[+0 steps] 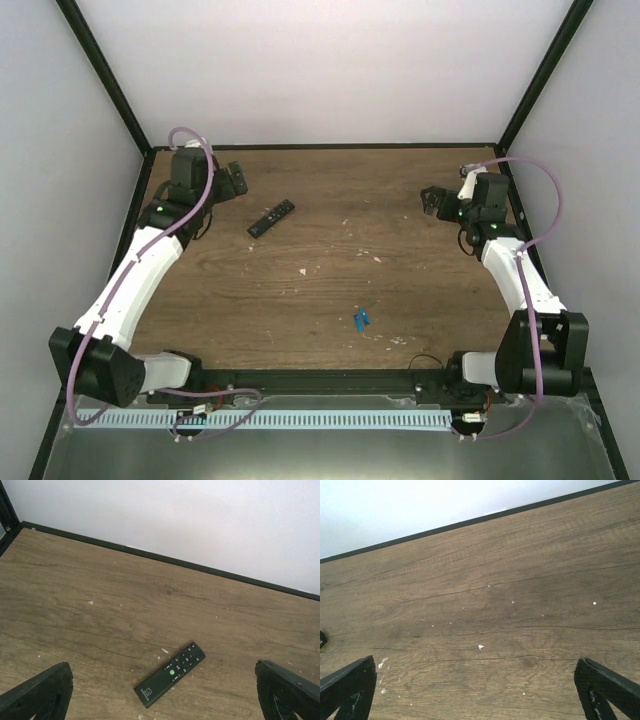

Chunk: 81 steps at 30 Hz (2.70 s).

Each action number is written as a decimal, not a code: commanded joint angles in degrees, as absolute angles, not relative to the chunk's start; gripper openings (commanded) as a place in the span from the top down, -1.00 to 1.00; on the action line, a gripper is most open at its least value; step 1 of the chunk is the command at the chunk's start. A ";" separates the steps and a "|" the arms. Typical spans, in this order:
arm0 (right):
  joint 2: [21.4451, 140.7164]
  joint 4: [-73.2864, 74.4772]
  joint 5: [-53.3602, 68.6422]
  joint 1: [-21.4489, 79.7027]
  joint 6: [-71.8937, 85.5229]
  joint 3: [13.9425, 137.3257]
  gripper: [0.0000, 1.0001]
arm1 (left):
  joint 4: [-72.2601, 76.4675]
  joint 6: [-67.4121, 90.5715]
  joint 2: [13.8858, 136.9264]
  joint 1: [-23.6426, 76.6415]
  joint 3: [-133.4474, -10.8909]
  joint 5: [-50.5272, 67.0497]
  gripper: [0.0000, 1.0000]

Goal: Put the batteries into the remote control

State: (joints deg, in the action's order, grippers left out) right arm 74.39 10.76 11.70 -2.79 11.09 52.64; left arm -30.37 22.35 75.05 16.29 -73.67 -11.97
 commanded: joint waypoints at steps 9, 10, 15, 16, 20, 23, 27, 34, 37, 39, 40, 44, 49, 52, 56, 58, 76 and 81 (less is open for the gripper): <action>75.09 9.76 11.74 -2.37 11.78 52.03 -1.00 | -26.17 28.71 72.27 14.03 -69.33 -10.65 -1.00; 74.95 9.71 11.71 -2.37 11.78 51.97 -1.00 | -24.42 29.00 72.11 12.50 -68.03 -9.38 -1.00; 74.78 8.75 12.84 -2.40 12.78 51.51 -1.00 | -12.42 20.51 73.86 4.47 -60.16 10.65 -1.00; 75.01 8.55 13.39 -2.38 12.87 51.50 -1.00 | -13.36 16.37 75.62 4.60 -60.77 13.56 -1.00; 76.41 7.38 15.48 -2.38 13.35 51.46 -1.00 | -22.87 6.40 84.99 5.78 -67.00 18.32 -0.99; 77.85 7.63 16.22 -2.16 13.30 52.22 -1.00 | -28.39 -1.53 90.73 9.08 -72.39 15.26 -1.00; 80.14 10.85 15.96 -0.98 12.36 55.59 -1.00 | -33.95 -10.72 97.84 14.02 -77.88 10.84 -1.00; 82.09 13.97 14.57 1.94 11.61 58.05 -1.00 | -36.15 -15.38 106.26 14.69 -84.55 8.50 -1.00; 82.38 13.74 14.89 2.15 11.84 57.97 -1.00 | -38.49 -17.63 109.96 14.89 -88.22 8.08 -1.00; 83.03 13.63 15.14 2.19 11.78 58.11 -1.00 | -40.54 -18.79 112.89 15.23 -91.31 7.01 -1.00; 83.36 13.65 15.33 2.20 11.80 58.28 -1.00 | -41.36 -19.35 114.14 15.39 -92.44 6.34 -1.00; 84.87 13.71 16.39 2.28 11.94 59.17 -1.00 | -42.75 -20.42 118.93 15.56 -95.67 5.93 -0.99; 86.05 13.48 16.62 2.33 12.29 59.93 -1.00 | -44.63 -21.68 122.68 15.87 -98.71 6.60 -1.00; 86.75 13.43 16.41 2.42 12.30 60.31 -1.00 | -44.93 -22.46 124.10 16.21 -99.54 5.10 -1.00; 87.48 14.05 16.04 2.46 12.44 61.03 -1.00 | -45.64 -22.89 125.64 16.26 -100.78 5.09 -1.00; 87.62 14.06 15.59 2.55 12.47 61.21 -1.00 | -45.93 -23.04 126.39 16.26 -101.36 5.33 -1.00; 88.64 14.09 15.55 2.81 13.09 62.42 -1.00 | -48.72 -24.57 132.85 18.11 -105.29 4.59 -0.87; 88.59 14.85 15.87 2.86 13.06 62.32 -0.98 | -49.29 -24.44 133.40 18.18 -105.29 5.36 -0.72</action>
